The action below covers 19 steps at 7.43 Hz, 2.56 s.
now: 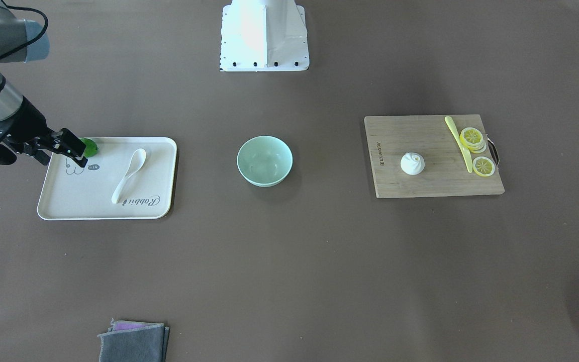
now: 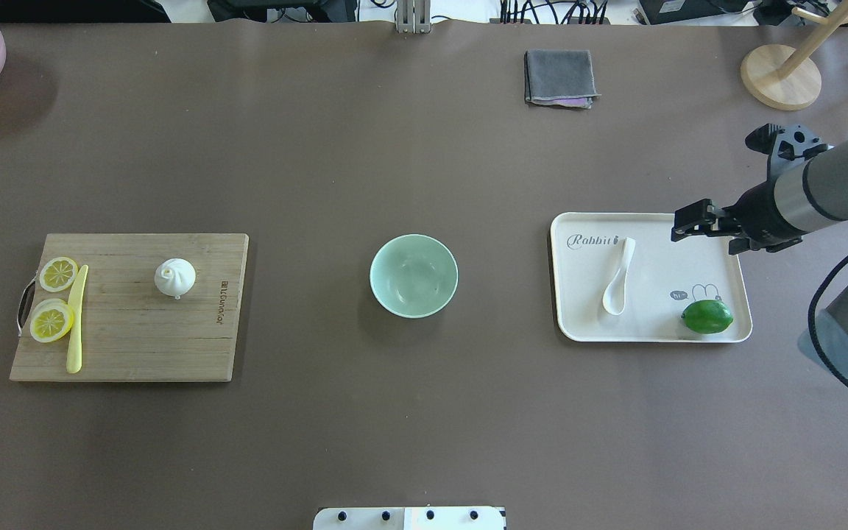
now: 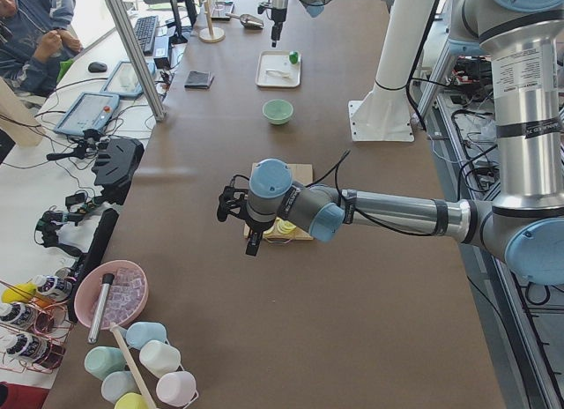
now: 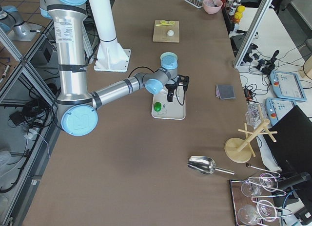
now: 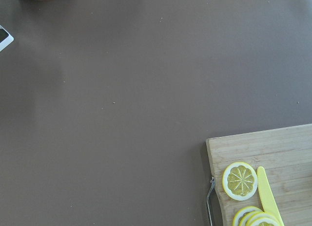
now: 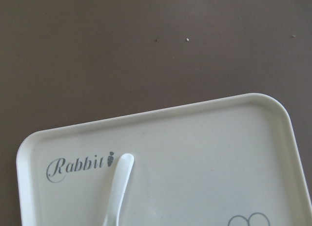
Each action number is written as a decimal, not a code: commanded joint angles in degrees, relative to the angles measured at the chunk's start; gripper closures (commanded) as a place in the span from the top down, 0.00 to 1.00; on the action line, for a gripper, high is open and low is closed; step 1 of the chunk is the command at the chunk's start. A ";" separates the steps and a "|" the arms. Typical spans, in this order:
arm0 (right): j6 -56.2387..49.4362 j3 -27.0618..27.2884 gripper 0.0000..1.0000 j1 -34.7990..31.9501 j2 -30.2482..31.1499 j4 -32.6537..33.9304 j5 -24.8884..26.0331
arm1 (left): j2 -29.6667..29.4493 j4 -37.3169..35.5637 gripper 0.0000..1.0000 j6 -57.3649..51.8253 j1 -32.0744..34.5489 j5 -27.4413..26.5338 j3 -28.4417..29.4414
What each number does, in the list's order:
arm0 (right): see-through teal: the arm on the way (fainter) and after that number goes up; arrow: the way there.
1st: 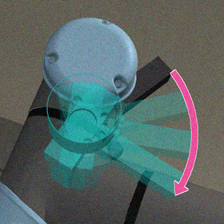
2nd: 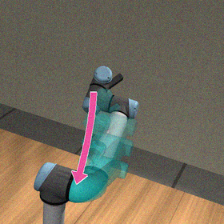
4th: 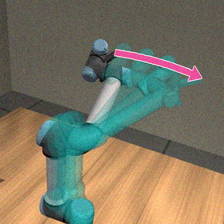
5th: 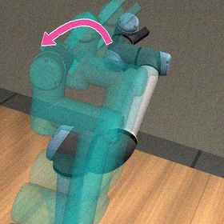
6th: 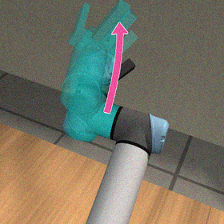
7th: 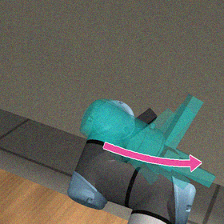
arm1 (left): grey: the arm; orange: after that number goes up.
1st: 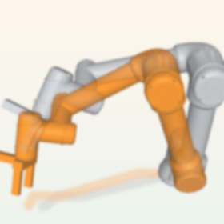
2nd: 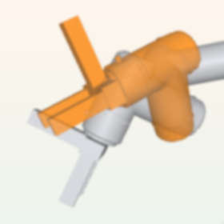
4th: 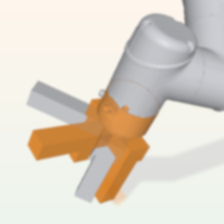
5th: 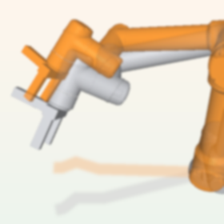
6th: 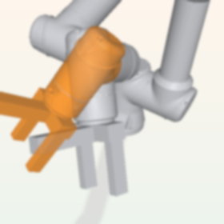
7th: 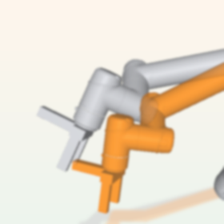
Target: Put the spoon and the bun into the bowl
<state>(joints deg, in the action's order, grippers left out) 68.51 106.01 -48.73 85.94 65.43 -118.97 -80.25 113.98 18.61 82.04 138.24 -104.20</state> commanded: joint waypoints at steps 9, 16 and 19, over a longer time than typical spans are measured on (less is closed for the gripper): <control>6.03 -11.35 0.02 7.25 -8.85 -0.30 3.04 | -1.75 -0.60 0.98 0.37 -0.04 -0.08 0.31; 16.91 -8.89 0.00 10.66 -24.37 7.47 3.73 | -2.63 -0.34 0.98 0.37 -0.04 0.01 1.81; 27.88 -16.77 0.00 13.39 -37.21 12.88 8.83 | -2.63 -0.25 0.98 0.37 -0.04 0.01 1.81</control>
<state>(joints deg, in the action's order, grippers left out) 91.75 92.88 -36.24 53.41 77.20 -111.78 -82.88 113.72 18.98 82.00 138.25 -102.40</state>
